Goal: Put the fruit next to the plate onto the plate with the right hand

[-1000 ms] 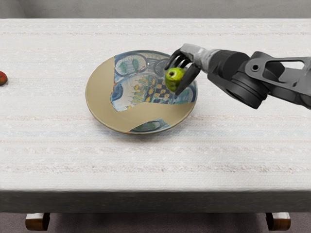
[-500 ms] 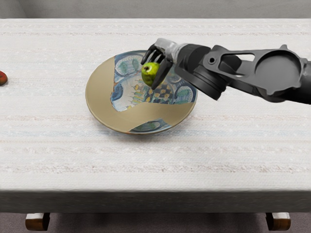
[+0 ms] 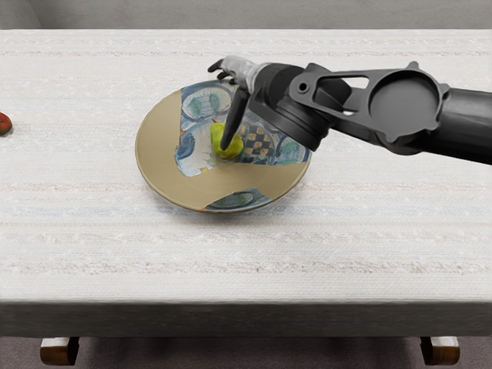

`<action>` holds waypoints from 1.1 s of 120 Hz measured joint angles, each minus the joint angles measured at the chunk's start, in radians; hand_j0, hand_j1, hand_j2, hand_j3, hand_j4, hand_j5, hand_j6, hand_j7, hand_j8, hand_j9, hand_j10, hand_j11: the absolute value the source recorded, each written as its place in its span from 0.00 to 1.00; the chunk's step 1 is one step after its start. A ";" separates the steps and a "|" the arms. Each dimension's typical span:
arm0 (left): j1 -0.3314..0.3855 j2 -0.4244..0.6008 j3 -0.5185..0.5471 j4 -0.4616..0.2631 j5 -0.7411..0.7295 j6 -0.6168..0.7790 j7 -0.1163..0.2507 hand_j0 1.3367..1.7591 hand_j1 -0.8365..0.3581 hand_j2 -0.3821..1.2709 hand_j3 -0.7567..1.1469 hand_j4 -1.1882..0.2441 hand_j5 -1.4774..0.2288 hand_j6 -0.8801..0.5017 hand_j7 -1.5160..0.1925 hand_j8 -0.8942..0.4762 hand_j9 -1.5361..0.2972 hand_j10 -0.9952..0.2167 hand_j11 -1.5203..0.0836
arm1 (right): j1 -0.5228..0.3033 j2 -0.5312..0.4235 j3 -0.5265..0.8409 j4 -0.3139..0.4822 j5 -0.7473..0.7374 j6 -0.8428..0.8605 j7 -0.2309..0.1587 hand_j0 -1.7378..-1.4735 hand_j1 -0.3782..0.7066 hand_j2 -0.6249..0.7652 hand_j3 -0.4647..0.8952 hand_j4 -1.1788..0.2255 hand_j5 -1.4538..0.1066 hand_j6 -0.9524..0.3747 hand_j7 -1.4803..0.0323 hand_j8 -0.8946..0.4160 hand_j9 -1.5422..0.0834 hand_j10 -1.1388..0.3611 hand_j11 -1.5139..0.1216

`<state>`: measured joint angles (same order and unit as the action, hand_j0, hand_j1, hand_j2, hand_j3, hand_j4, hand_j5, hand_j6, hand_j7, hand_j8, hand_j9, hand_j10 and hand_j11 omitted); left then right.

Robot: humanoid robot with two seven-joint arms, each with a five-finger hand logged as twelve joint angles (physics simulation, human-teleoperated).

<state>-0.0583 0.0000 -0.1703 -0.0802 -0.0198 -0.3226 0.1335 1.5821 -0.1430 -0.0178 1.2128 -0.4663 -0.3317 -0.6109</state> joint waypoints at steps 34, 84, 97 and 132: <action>0.000 0.000 0.000 0.000 0.000 0.000 0.000 0.76 0.99 0.23 0.40 0.83 0.87 0.64 0.89 0.65 0.84 0.82 0.95 | -0.040 -0.058 0.114 0.149 0.065 -0.007 0.000 0.30 0.04 0.45 0.34 0.82 0.91 0.70 0.95 0.67 0.93 0.74 0.90; 0.000 0.000 0.000 0.000 0.000 0.000 0.000 0.76 0.99 0.23 0.40 0.83 0.87 0.64 0.89 0.65 0.84 0.82 0.95 | -0.366 -0.110 0.555 0.344 0.093 0.334 0.000 0.30 0.03 0.45 0.34 0.84 0.93 0.71 0.98 0.68 0.95 0.76 0.92; 0.001 0.000 0.000 0.000 0.000 0.000 0.000 0.76 0.99 0.23 0.40 0.83 0.87 0.64 0.89 0.65 0.84 0.82 0.95 | -0.439 -0.183 0.636 0.349 0.231 0.530 0.000 0.30 0.03 0.45 0.34 0.84 0.93 0.72 0.98 0.68 0.95 0.76 0.92; 0.014 0.000 0.001 -0.026 -0.001 -0.001 0.000 0.76 0.99 0.23 0.40 0.83 0.87 0.64 0.89 0.65 0.84 0.82 0.95 | -0.555 -0.446 0.677 0.348 0.485 0.881 0.000 0.30 0.03 0.45 0.34 0.84 0.93 0.72 0.98 0.68 0.95 0.76 0.93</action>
<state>-0.0445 0.0000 -0.1696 -0.1066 -0.0206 -0.3236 0.1334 1.0275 -0.5891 0.6589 1.5604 0.0183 0.5495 -0.6109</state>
